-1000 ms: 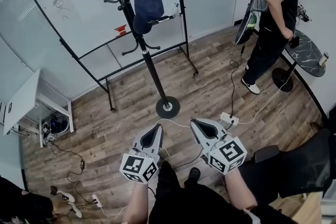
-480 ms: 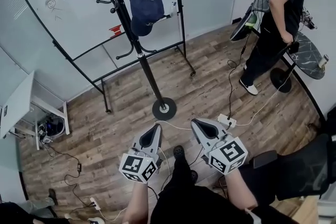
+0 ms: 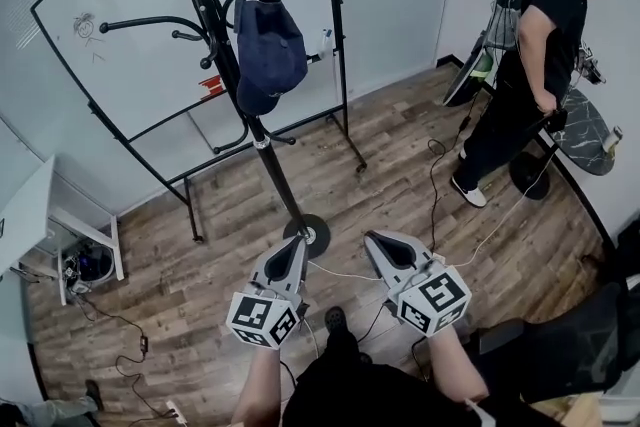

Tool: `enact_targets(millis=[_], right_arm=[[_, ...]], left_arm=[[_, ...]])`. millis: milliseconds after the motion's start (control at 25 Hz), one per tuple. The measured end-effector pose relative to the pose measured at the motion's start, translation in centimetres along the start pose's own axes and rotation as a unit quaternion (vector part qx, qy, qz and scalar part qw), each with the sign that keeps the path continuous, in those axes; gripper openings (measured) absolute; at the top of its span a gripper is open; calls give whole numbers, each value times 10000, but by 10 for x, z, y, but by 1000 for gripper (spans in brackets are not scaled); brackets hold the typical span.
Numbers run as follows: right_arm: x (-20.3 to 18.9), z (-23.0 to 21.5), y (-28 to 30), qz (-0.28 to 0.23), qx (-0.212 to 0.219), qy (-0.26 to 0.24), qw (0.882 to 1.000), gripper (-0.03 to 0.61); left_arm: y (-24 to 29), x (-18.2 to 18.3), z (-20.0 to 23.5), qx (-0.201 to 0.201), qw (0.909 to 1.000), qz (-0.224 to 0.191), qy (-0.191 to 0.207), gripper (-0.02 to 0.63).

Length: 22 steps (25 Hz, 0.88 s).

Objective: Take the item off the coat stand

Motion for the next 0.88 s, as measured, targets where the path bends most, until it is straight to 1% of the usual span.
enact_targets(millis=[160, 400, 560, 640, 760, 880], right_arm=[[11, -14, 22, -41, -12, -26, 10000, 31], [27, -21, 58, -127, 22, -108, 9999, 32], [31, -27, 75, -184, 29, -134, 9997, 32], [34, -28, 84, -209, 25, -161, 9996, 32], [35, -27, 96, -193, 59, -192, 9996, 32], [34, -30, 105, -140, 63, -180, 9997, 32]], left_arm=[[19, 6, 20, 51, 9999, -93, 53, 15], [41, 12, 60, 270, 9993, -245, 71, 15], [54, 18, 79, 279, 9989, -311, 233, 15], [57, 22, 89, 406, 9978, -426, 312, 15], [62, 22, 102, 583, 9963, -548, 300, 15], [66, 20, 111, 621, 9963, -523, 289, 15]])
Point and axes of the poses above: the fingertips, and each gripper's own axes: y forward along the fingers, z to its left, x out of its top, the point moved 8 cm from there along -y, backward along the fingers, and after that the axes turned 10 degrees about y, right-handed, at the moved point
